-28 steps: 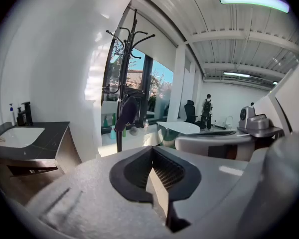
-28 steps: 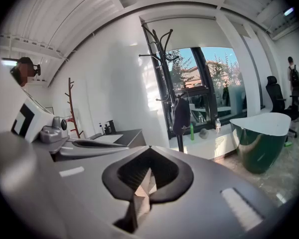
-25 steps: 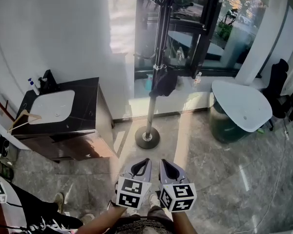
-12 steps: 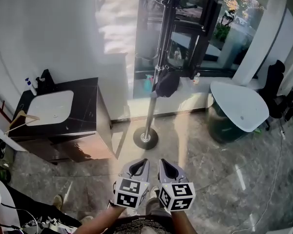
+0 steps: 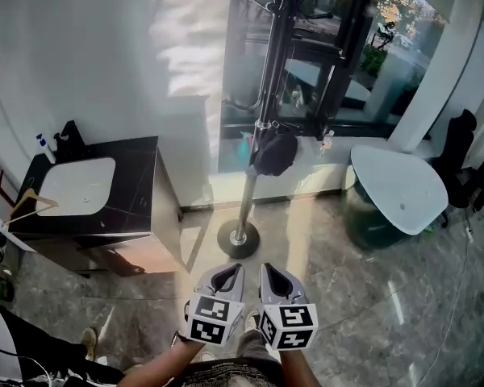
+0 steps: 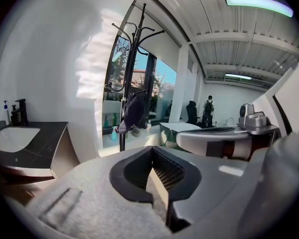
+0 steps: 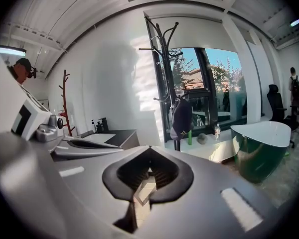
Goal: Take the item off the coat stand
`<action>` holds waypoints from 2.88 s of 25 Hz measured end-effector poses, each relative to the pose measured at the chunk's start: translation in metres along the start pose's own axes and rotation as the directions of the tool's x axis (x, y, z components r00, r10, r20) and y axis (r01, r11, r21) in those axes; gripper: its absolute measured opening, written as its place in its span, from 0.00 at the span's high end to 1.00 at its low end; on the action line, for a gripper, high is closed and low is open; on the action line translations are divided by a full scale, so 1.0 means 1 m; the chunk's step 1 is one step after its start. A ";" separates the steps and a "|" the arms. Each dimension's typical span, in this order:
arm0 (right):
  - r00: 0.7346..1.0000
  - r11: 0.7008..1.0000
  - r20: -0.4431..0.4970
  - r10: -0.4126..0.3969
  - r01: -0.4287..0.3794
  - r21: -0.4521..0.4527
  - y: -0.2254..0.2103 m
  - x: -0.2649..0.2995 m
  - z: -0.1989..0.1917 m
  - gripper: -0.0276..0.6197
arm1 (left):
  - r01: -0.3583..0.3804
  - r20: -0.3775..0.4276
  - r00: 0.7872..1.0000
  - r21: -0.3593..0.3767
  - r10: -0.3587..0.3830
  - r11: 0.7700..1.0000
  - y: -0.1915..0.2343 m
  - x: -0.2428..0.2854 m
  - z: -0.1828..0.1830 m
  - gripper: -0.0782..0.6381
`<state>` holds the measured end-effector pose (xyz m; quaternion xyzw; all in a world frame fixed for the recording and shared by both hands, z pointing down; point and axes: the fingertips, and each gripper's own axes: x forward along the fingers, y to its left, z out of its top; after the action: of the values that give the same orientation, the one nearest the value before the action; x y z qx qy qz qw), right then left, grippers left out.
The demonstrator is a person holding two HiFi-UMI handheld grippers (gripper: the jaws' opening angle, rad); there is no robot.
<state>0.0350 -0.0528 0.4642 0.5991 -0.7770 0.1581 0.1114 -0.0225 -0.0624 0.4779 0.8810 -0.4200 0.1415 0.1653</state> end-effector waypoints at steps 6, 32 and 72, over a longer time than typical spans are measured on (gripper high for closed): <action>1.000 1.000 0.008 0.011 -0.011 -0.012 -0.034 0.033 0.022 0.95 | -0.029 -0.002 1.000 0.007 0.029 1.000 0.009 0.042 0.021 0.88; 0.987 0.987 0.034 0.157 -0.156 -0.030 -0.143 0.142 0.079 0.95 | -0.162 -0.017 0.987 -0.002 0.162 0.987 0.020 0.176 0.084 0.88; 0.994 0.967 -0.061 0.087 -0.099 -0.234 -0.184 0.293 0.102 0.80 | -0.138 0.009 0.990 -0.003 0.138 0.990 0.101 0.248 0.119 0.88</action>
<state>0.1392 -0.3962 0.4966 0.5402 -0.8146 0.0843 0.1939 0.0618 -0.3435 0.4842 0.8503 -0.4808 0.1481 0.1544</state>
